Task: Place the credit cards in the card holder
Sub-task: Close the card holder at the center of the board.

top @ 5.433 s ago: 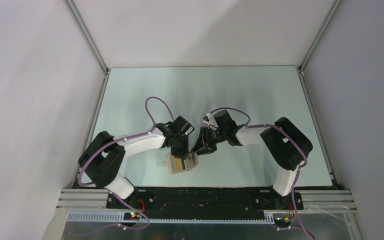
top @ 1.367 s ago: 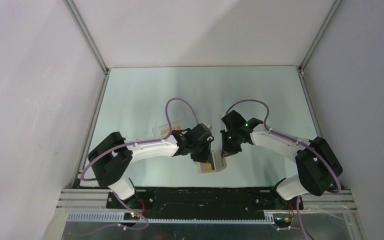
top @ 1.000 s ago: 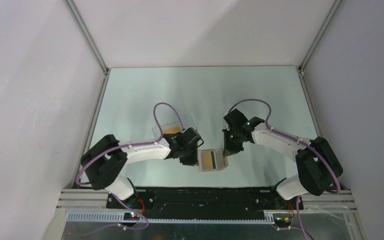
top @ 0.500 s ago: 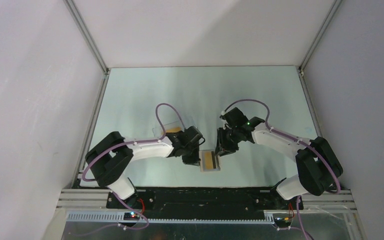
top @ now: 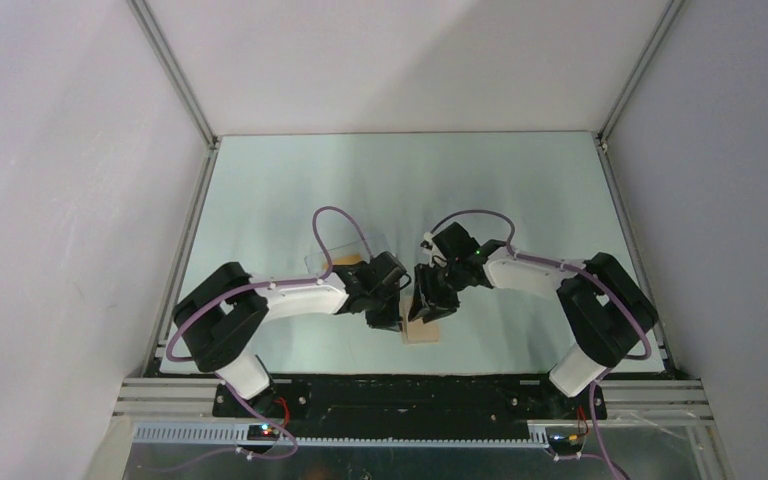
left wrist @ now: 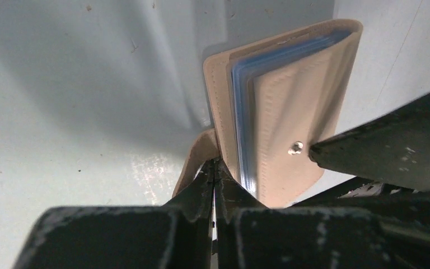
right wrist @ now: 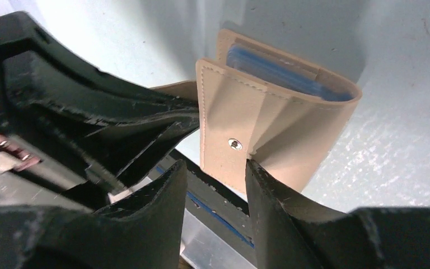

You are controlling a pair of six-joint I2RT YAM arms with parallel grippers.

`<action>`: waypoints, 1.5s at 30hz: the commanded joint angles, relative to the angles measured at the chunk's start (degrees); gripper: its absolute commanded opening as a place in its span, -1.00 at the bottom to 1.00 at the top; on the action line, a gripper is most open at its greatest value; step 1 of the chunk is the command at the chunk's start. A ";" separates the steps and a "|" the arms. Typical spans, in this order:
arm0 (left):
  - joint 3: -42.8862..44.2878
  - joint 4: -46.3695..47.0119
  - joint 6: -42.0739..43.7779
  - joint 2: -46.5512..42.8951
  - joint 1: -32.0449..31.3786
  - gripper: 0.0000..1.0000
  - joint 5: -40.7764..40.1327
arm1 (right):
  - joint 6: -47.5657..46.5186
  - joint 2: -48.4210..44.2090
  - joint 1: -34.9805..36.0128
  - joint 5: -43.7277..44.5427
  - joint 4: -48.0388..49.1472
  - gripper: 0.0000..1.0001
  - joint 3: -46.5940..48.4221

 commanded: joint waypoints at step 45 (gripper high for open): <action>2.03 -3.16 7.27 -3.14 6.68 -0.76 4.03 | 4.01 10.37 1.08 4.25 2.07 -1.00 0.28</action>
